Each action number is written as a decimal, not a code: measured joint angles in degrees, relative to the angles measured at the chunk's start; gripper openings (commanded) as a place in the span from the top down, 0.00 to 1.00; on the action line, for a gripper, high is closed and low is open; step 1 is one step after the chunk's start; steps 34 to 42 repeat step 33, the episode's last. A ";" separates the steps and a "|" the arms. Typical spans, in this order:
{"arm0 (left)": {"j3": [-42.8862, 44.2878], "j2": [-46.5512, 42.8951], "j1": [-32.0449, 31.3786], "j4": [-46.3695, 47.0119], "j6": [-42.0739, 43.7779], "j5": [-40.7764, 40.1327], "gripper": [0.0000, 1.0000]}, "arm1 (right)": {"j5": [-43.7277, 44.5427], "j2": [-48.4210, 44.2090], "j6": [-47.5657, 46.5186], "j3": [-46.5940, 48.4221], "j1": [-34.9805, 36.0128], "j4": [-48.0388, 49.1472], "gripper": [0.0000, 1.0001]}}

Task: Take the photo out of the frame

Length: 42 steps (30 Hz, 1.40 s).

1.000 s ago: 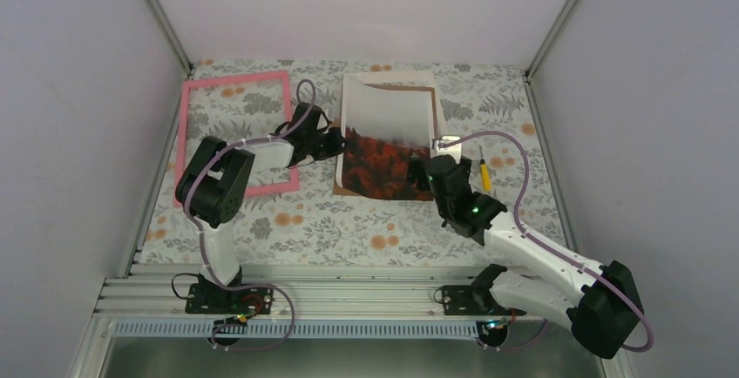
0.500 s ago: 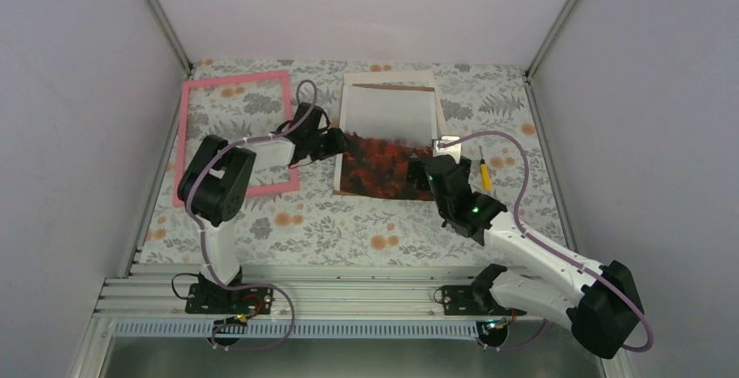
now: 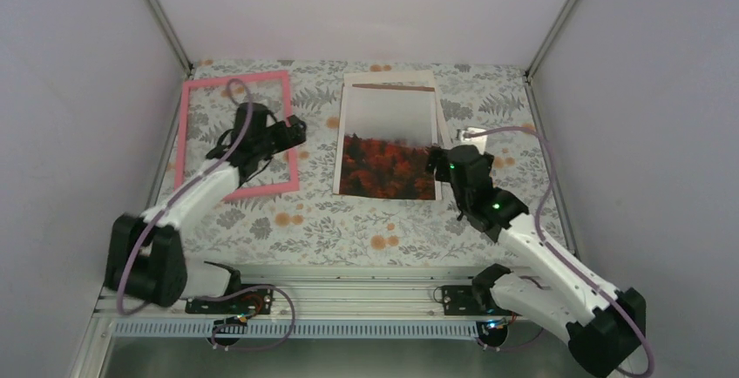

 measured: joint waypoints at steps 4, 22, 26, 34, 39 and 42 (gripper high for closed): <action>-4.07 -13.42 4.63 -5.27 1.66 -4.02 0.00 | 0.02 -6.43 0.72 0.83 -4.11 -2.95 0.00; 0.66 -57.05 6.97 -26.67 12.20 -24.09 0.00 | 1.68 -28.83 2.45 1.97 -5.55 -9.40 0.00; -1.75 -59.04 6.97 -27.28 12.57 -25.40 0.00 | 1.66 -27.98 2.45 1.53 -5.55 -9.29 0.00; -2.49 -57.46 6.97 -28.22 13.77 -26.21 0.00 | 1.64 -27.80 2.43 1.51 -5.55 -9.27 0.00; -2.49 -57.46 6.97 -28.22 13.77 -26.21 0.00 | 1.64 -27.80 2.43 1.51 -5.55 -9.27 0.00; -2.49 -57.46 6.97 -28.22 13.77 -26.21 0.00 | 1.64 -27.80 2.43 1.51 -5.55 -9.27 0.00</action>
